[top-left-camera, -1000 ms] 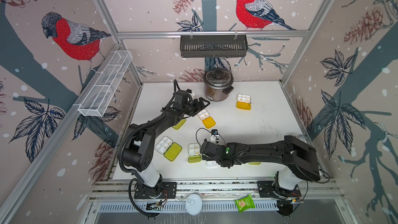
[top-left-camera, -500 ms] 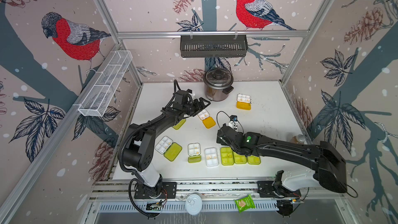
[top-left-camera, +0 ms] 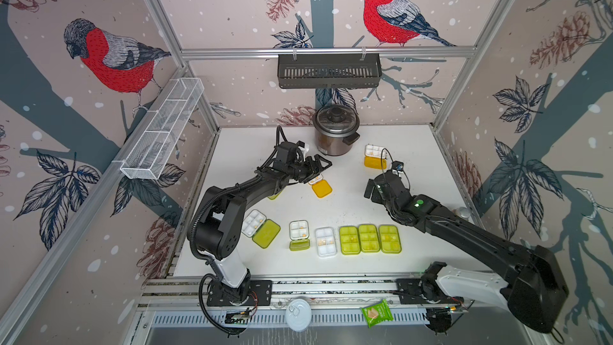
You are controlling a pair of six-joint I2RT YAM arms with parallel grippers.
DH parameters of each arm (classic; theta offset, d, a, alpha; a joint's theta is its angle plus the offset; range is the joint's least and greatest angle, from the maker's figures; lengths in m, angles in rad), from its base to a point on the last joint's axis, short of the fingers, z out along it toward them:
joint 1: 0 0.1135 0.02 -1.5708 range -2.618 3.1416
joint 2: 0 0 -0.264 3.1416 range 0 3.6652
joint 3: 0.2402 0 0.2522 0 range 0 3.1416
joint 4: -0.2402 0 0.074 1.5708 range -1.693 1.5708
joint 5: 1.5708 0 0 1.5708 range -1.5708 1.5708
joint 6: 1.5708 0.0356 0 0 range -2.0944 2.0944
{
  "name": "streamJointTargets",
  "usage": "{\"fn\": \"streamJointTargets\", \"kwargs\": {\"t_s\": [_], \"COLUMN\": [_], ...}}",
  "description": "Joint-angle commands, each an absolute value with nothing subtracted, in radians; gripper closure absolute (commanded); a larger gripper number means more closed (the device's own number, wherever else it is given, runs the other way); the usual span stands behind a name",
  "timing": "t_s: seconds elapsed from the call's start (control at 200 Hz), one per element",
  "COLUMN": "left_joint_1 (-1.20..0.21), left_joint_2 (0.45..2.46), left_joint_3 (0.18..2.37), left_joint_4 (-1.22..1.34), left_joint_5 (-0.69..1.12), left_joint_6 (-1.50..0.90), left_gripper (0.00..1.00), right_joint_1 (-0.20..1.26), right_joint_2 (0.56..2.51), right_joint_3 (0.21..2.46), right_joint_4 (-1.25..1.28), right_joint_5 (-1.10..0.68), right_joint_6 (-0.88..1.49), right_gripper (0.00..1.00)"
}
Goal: Close pillboxes
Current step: Move the pillbox to the center of the board.
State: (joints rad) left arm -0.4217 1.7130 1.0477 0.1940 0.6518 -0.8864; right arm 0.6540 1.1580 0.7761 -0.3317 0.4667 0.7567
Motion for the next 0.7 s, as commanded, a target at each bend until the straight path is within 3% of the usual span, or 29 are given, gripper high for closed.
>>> {"fn": "streamJointTargets", "kwargs": {"t_s": [0.0,0.175,0.335,0.495,0.695], "left_joint_1": [-0.426,-0.430,-0.430,-0.430,-0.430], "left_joint_2": [1.712,1.705,1.683,1.667,1.625], "left_joint_3": [1.054,1.048,1.065,1.077,1.072], "left_joint_4": [0.228,0.234,0.163,0.134,0.132], "left_joint_5": [0.668,0.663,0.612,0.549,0.527], "left_joint_6": [-0.889,-0.886,-0.799,-0.740,-0.736], "left_gripper": [0.13,0.13,0.13,0.12,0.12], "right_joint_1": [0.564,0.339,0.188,0.104,0.063], "right_joint_2": [1.159,1.210,1.378,1.525,1.585], "right_joint_3": [0.772,0.800,0.934,1.067,1.135], "right_joint_4": [-0.222,-0.099,-0.107,-0.154,-0.172], "right_joint_5": [0.396,0.195,0.037,-0.090,-0.077], "right_joint_6": [0.650,0.603,0.593,0.576,0.550], "right_gripper": [0.00,0.02,0.05,0.10,0.09]}}
